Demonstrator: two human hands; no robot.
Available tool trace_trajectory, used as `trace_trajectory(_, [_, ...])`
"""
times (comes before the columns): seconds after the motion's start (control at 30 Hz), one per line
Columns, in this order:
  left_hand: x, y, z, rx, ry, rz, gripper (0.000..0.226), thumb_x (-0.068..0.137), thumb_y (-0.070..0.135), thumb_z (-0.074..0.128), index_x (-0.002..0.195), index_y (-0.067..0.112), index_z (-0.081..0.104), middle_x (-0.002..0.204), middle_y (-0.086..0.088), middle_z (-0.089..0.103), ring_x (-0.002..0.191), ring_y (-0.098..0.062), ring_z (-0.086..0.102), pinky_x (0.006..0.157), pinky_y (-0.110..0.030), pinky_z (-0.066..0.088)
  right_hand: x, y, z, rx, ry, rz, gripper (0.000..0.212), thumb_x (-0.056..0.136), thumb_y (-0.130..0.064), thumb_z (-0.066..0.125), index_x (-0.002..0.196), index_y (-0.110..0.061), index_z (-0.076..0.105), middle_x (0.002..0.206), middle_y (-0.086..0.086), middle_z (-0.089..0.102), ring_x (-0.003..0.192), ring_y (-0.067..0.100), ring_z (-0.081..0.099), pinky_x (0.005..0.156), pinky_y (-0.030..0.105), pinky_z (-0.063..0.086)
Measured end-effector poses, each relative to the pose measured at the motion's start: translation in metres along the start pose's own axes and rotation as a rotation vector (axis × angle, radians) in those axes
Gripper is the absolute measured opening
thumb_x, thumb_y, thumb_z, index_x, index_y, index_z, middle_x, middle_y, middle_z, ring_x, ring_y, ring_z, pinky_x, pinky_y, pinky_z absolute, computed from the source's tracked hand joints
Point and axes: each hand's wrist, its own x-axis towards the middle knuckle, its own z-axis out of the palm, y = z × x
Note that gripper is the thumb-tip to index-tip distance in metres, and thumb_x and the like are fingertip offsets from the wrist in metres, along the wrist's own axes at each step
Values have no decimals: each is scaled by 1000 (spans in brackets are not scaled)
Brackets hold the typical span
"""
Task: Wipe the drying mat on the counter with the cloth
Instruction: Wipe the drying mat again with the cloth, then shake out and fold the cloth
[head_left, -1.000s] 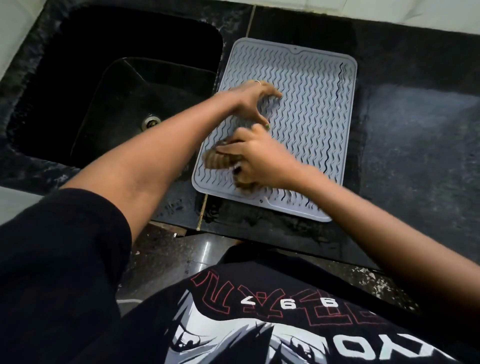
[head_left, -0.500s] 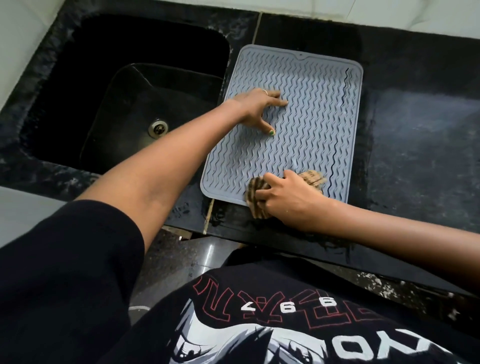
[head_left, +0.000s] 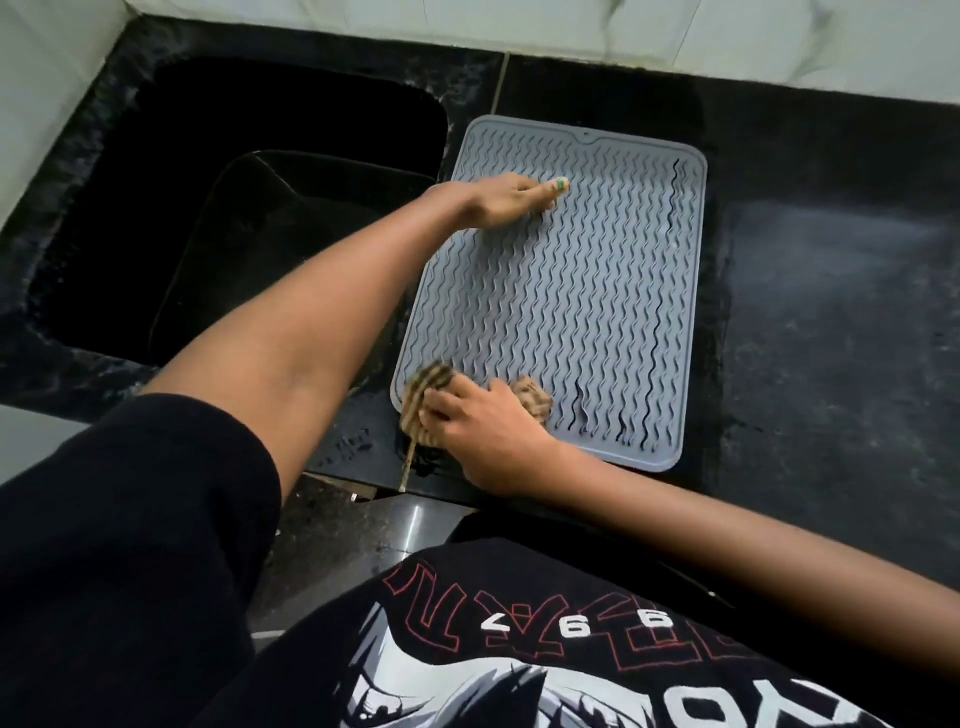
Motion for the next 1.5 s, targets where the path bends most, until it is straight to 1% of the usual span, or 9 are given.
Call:
trace_trajectory(0.17, [5,6,-9,-39,-35,-7,81,94,67,10,144,12,41,150,-6,42,140,-20,36,120,-44,19,24,42,-34,388,32,132,41,80,-7,48,114,-25,62,115,4,63,106,25,56,78,42,54])
trace_trajectory(0.27, [7,12,-15,-82,-34,-9,82,93,68,10,140,12,46,144,-12,49,133,-25,43,113,-40,24,65,72,-48,260,267,295,43,83,-8,48,126,-17,52,130,9,53,114,30,45,82,47,49])
trace_trajectory(0.37, [10,15,-17,-96,-33,-14,80,94,67,13,141,11,45,140,-13,52,129,-26,47,107,-35,28,89,69,-39,116,111,396,36,86,-8,45,122,-8,46,126,15,47,115,31,42,85,47,45])
trace_trajectory(0.8, [8,16,-8,-97,23,-9,77,95,64,20,137,7,49,142,-11,51,127,-23,49,112,-38,33,13,-17,-5,211,-4,38,29,85,-10,46,111,-4,59,116,15,52,106,31,47,71,47,51])
trace_trajectory(0.9, [4,16,-5,9,71,26,72,95,63,23,133,10,54,139,-9,54,126,-24,51,112,-43,35,12,3,-12,470,-105,97,31,83,-8,47,111,-9,62,117,8,59,104,24,55,81,39,52])
trace_trajectory(1.0, [1,12,-5,65,133,60,53,98,51,37,116,9,63,118,-7,62,107,-20,57,94,-34,44,3,43,-32,1095,-239,229,25,79,1,45,94,-3,65,90,6,63,74,14,57,70,25,47])
trace_trajectory(1.23, [-29,24,-1,-499,404,128,38,101,32,42,111,6,67,105,-6,67,84,-11,61,70,-21,50,-40,117,-73,1765,387,478,25,83,-11,47,94,-13,69,89,5,74,81,20,66,73,30,53])
trace_trajectory(1.37, [-56,38,-2,-626,88,-35,66,91,70,24,104,19,65,90,1,71,78,-16,69,88,-41,49,-48,140,-106,1815,713,384,43,96,-36,37,119,-8,60,112,8,68,99,22,65,86,34,52])
trace_trajectory(1.5, [-64,57,-4,-786,-94,78,85,82,82,19,118,18,61,119,-11,67,107,-22,62,97,-45,47,-46,143,-129,1646,739,261,49,99,-46,24,125,-20,56,121,0,66,111,14,61,88,26,52])
